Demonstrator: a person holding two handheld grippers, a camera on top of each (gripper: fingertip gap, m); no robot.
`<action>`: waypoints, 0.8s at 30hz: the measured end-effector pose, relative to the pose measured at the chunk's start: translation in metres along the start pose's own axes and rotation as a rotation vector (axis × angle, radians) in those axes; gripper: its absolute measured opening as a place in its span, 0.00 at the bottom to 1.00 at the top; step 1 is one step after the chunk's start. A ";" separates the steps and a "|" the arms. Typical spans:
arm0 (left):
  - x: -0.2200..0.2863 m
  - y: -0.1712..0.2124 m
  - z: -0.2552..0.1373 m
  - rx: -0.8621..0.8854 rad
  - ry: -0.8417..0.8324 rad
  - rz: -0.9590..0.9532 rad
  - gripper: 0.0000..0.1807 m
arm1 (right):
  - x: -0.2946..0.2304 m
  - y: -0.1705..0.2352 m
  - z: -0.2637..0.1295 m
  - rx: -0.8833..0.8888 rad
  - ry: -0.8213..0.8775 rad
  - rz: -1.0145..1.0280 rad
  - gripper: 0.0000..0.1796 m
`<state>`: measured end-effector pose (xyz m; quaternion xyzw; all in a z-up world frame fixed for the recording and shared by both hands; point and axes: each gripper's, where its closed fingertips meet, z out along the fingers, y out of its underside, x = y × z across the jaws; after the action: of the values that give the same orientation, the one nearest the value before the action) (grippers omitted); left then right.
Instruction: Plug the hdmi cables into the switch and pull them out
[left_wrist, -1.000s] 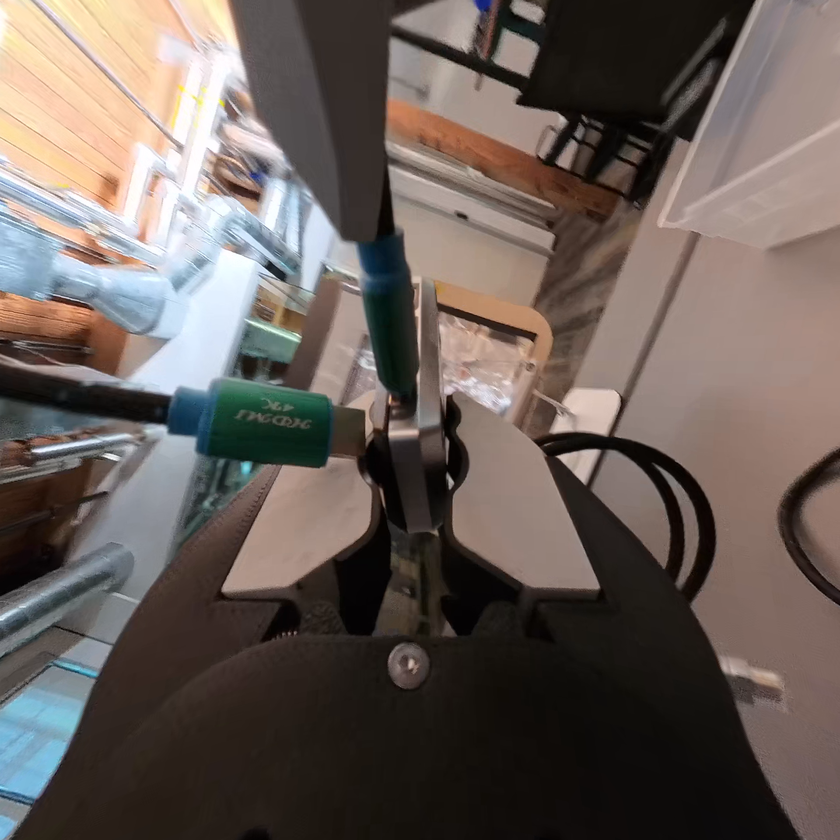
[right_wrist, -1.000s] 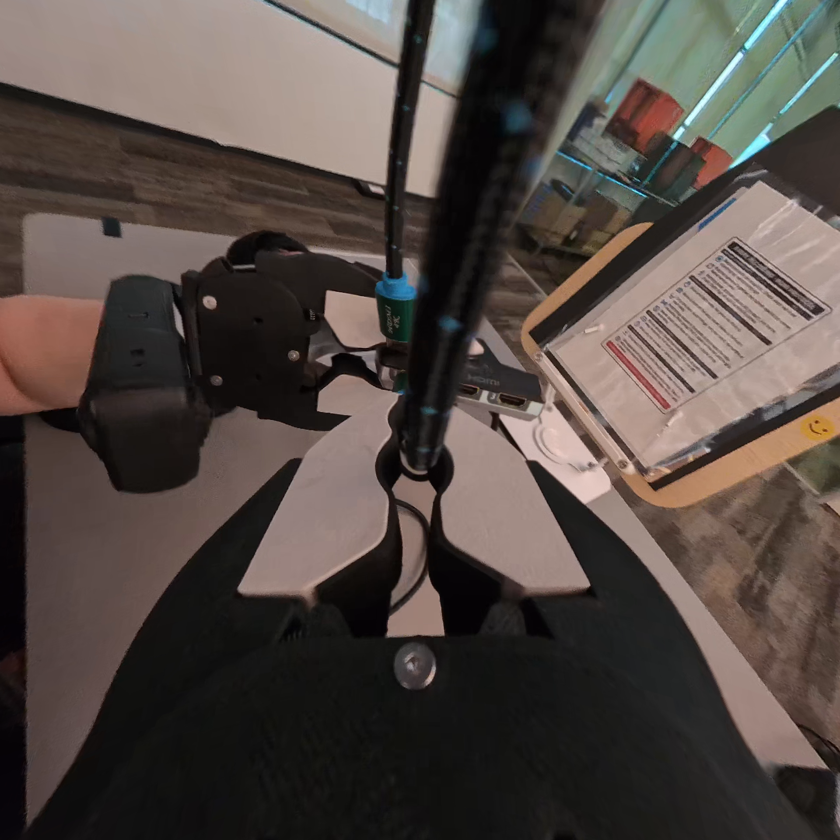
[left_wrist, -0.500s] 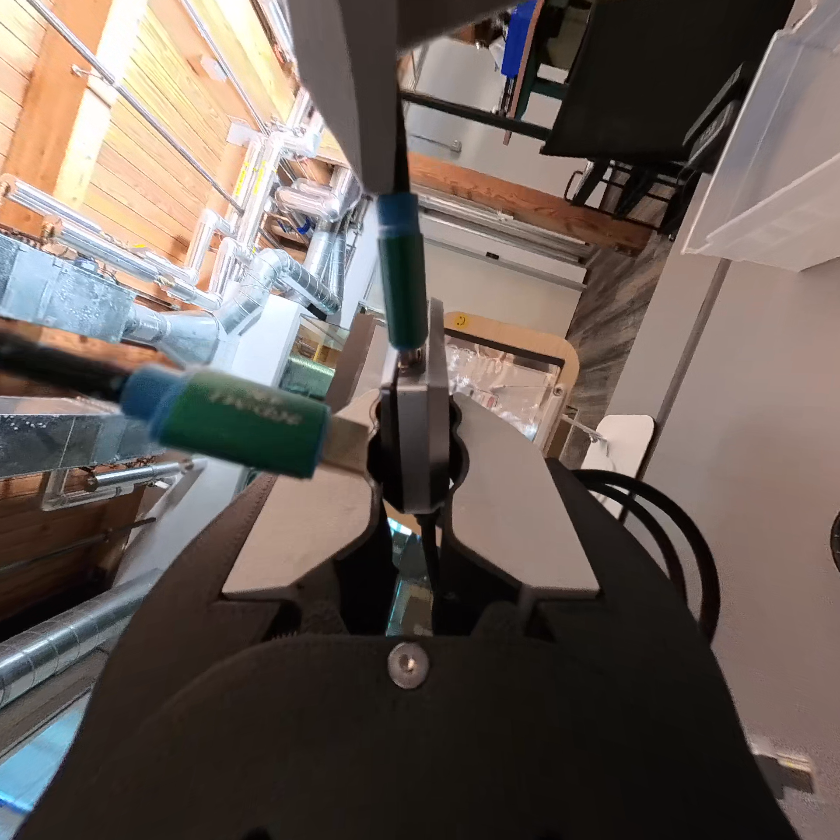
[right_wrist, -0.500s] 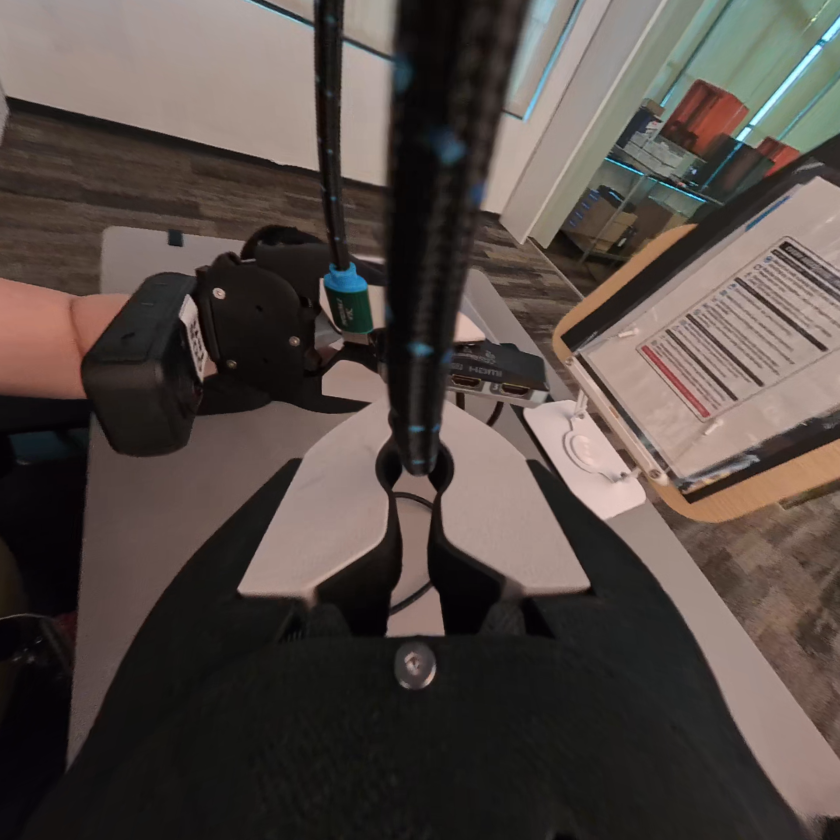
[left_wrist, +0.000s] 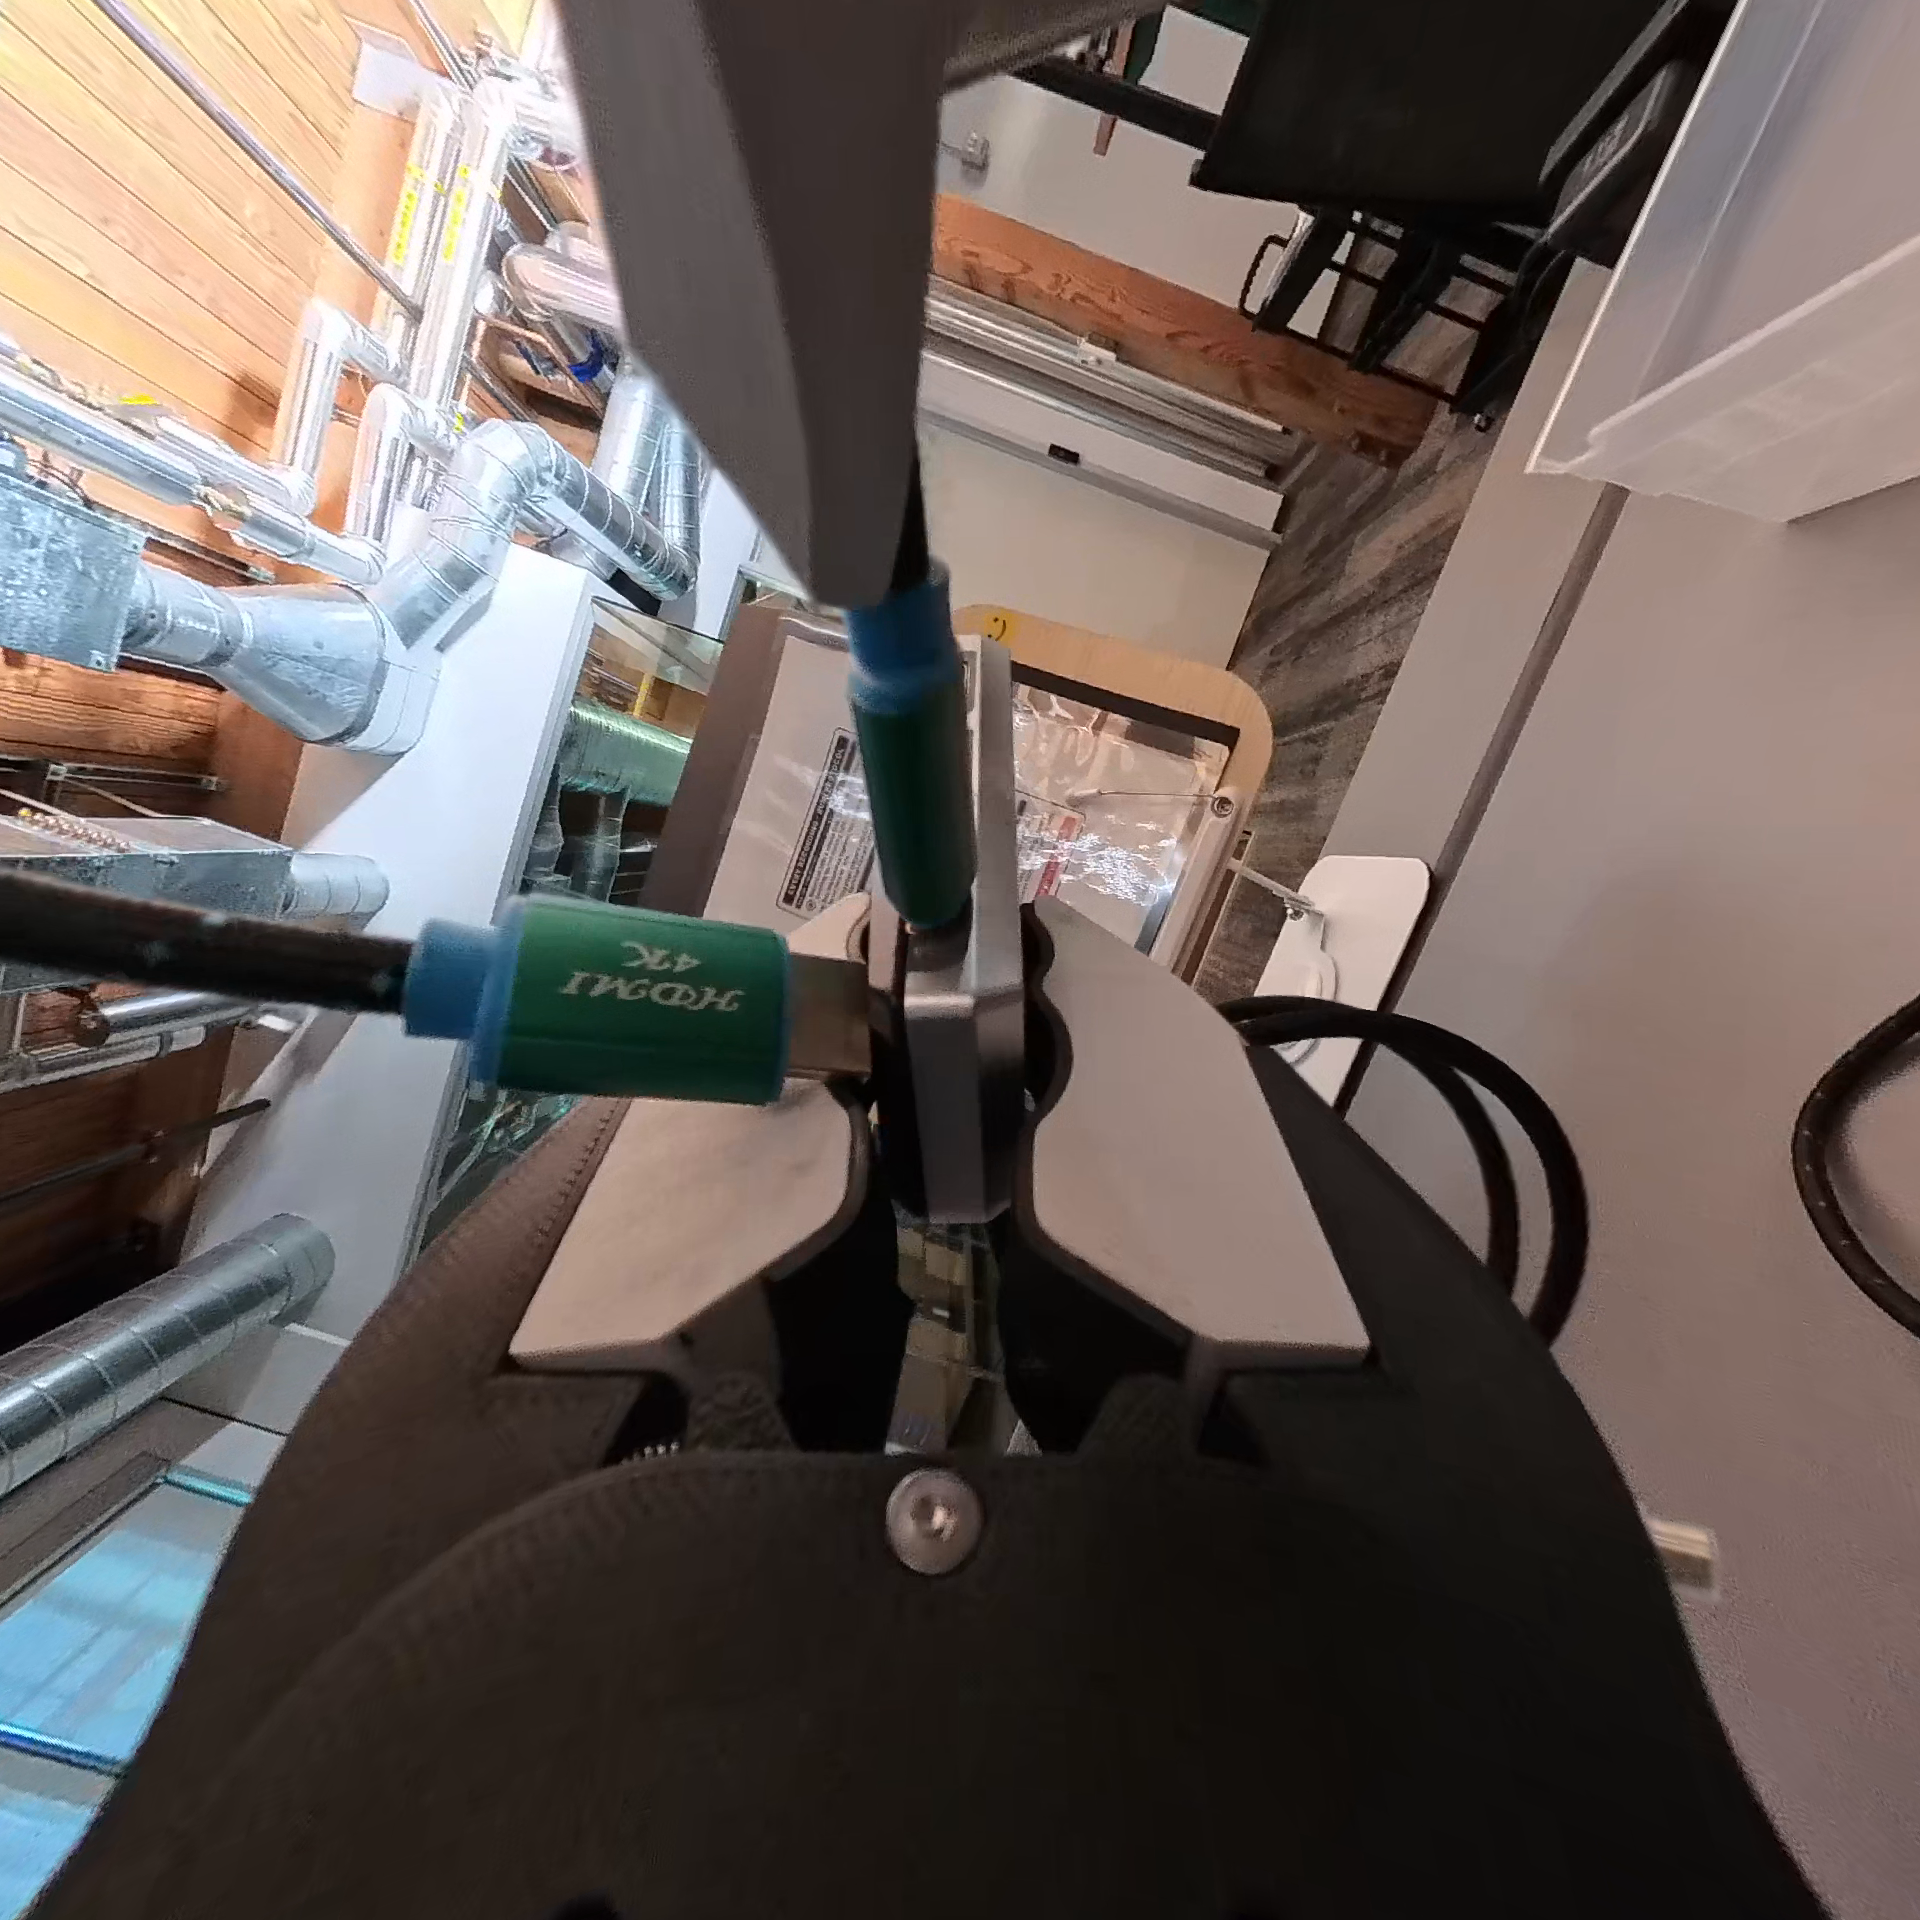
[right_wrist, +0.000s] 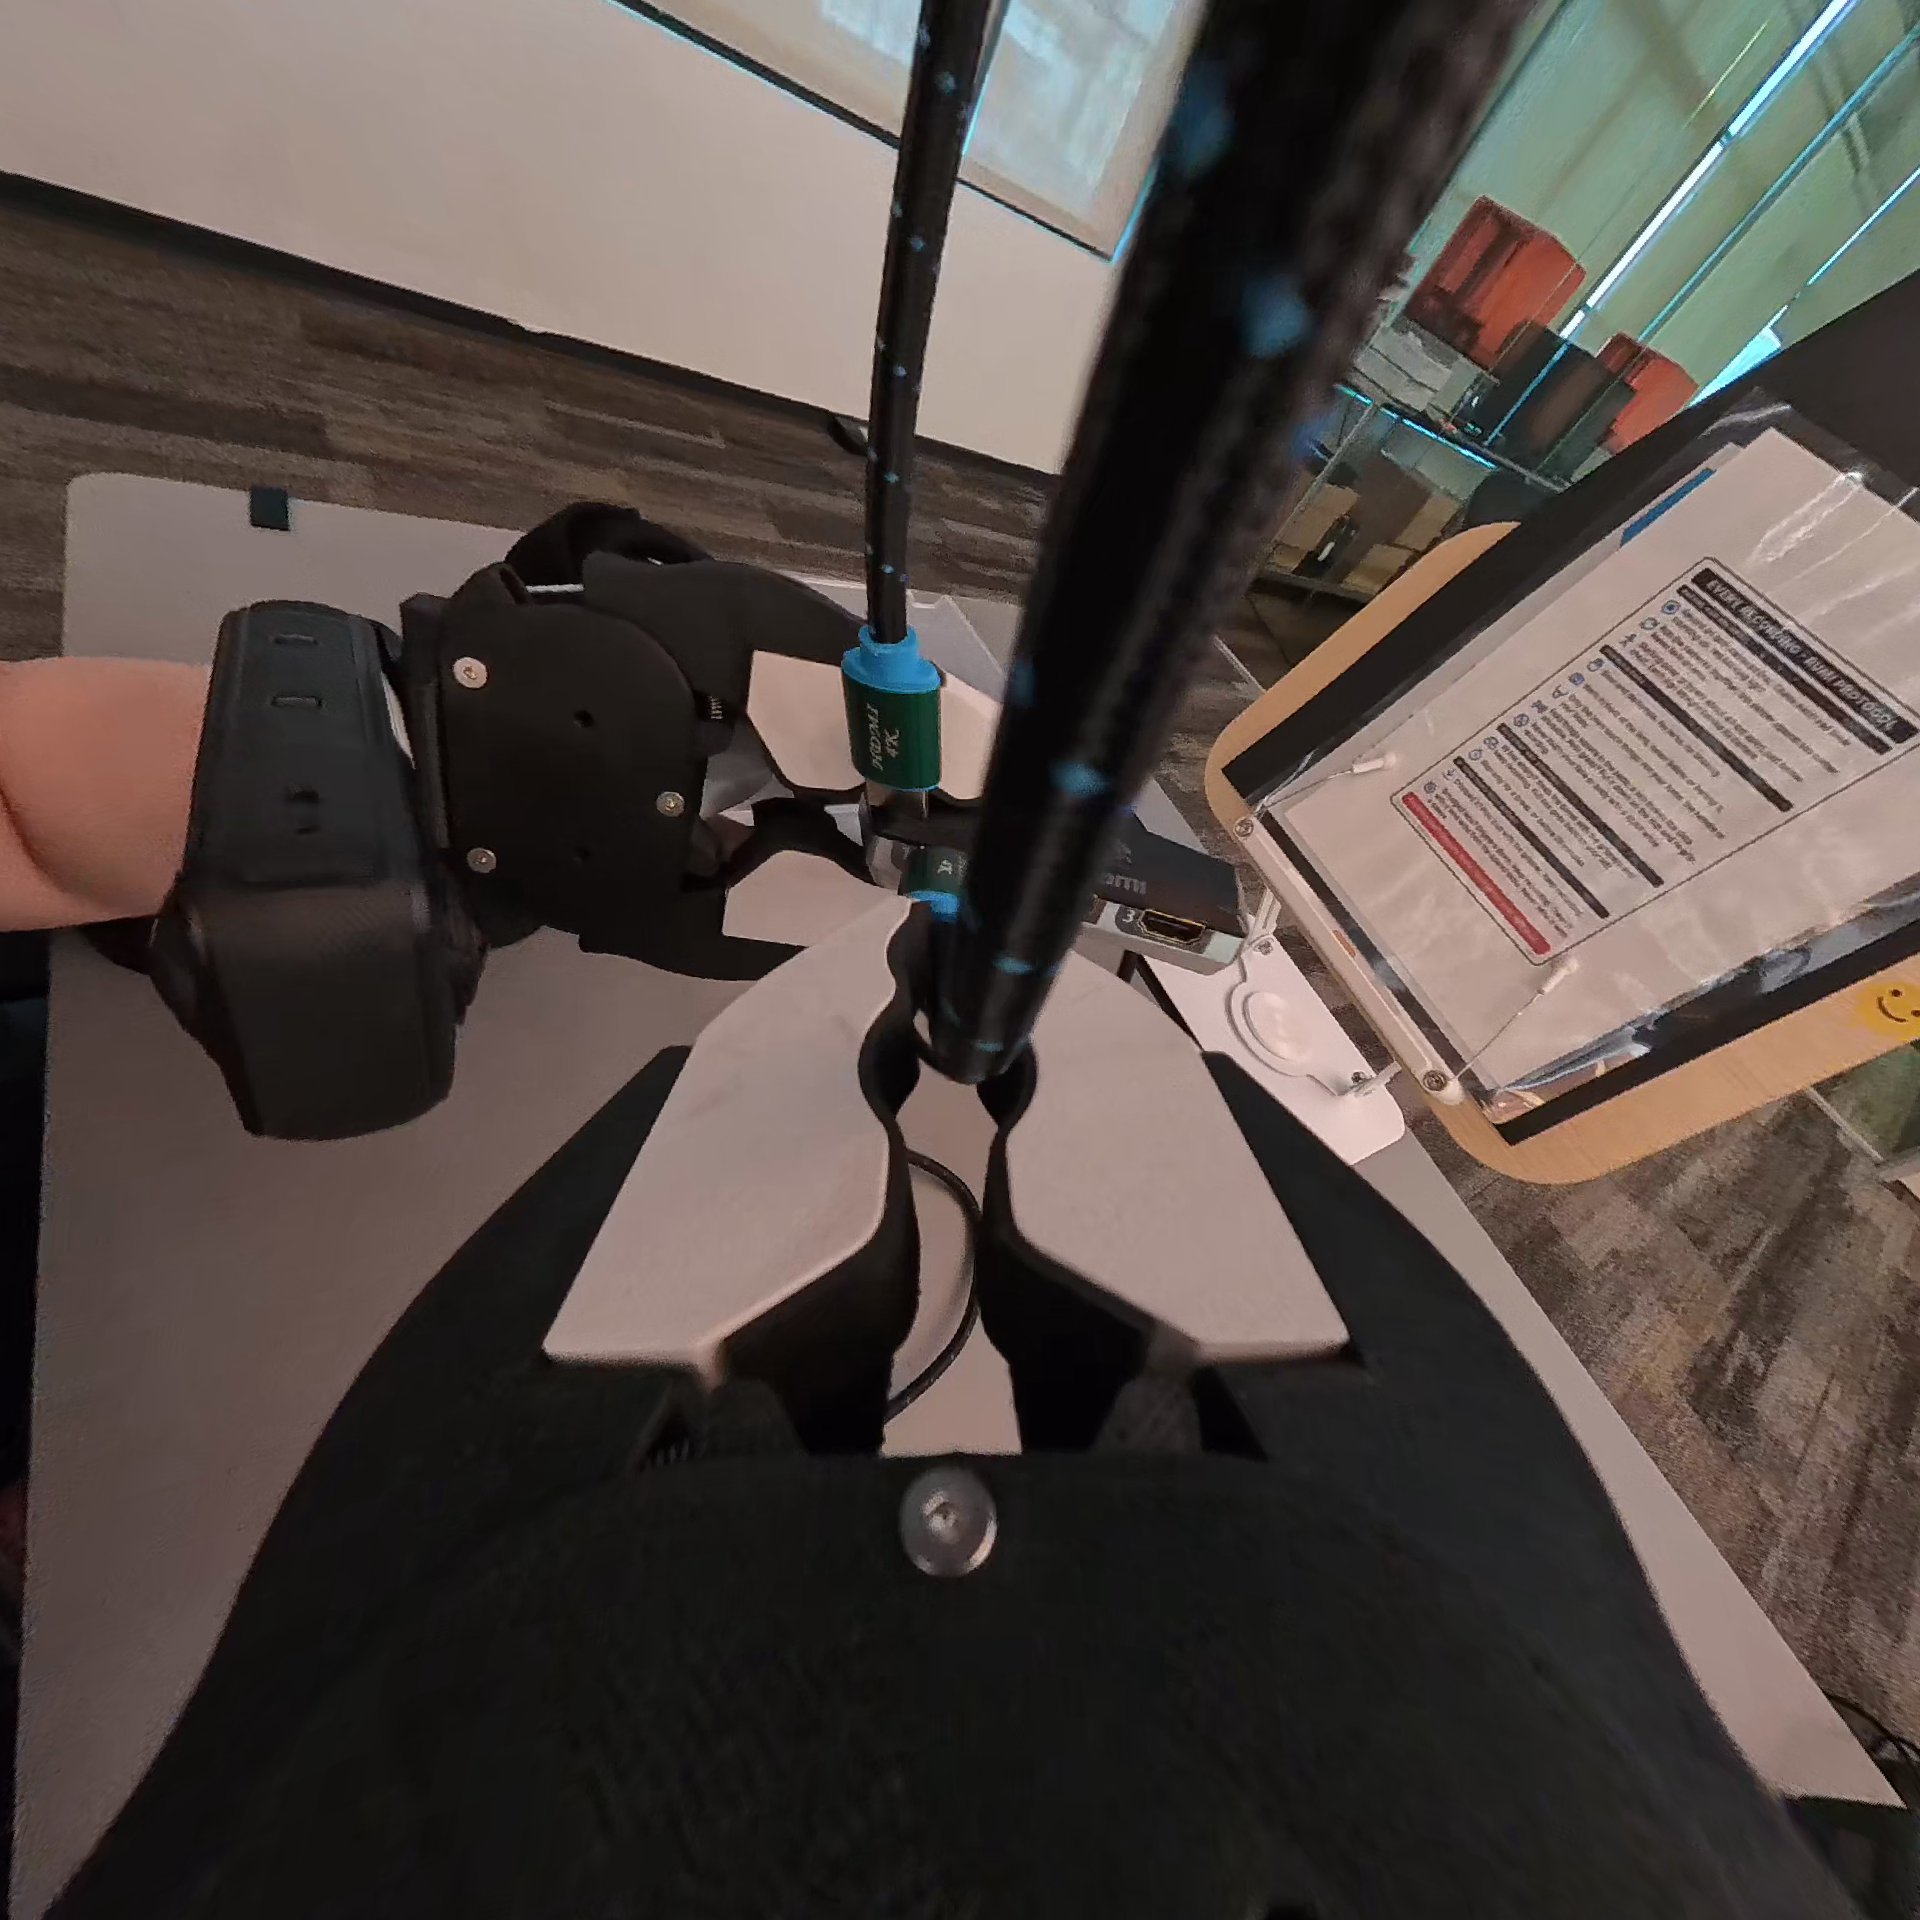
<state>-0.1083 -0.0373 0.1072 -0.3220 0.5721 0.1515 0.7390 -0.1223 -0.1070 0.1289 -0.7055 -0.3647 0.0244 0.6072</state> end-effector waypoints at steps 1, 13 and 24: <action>-0.001 0.001 0.001 0.001 0.001 -0.008 0.12 | 0.001 0.000 0.001 0.014 -0.006 0.008 0.03; 0.070 0.063 0.051 -0.237 0.185 -0.011 0.12 | 0.042 0.065 0.038 -0.033 -0.192 0.227 0.17; 0.134 0.113 0.084 -0.407 0.269 0.090 0.12 | 0.114 0.138 0.032 -0.143 -0.018 0.465 0.20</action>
<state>-0.0721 0.0822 -0.0415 -0.4556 0.6367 0.2523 0.5686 0.0124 -0.0174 0.0466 -0.8114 -0.1986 0.1439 0.5306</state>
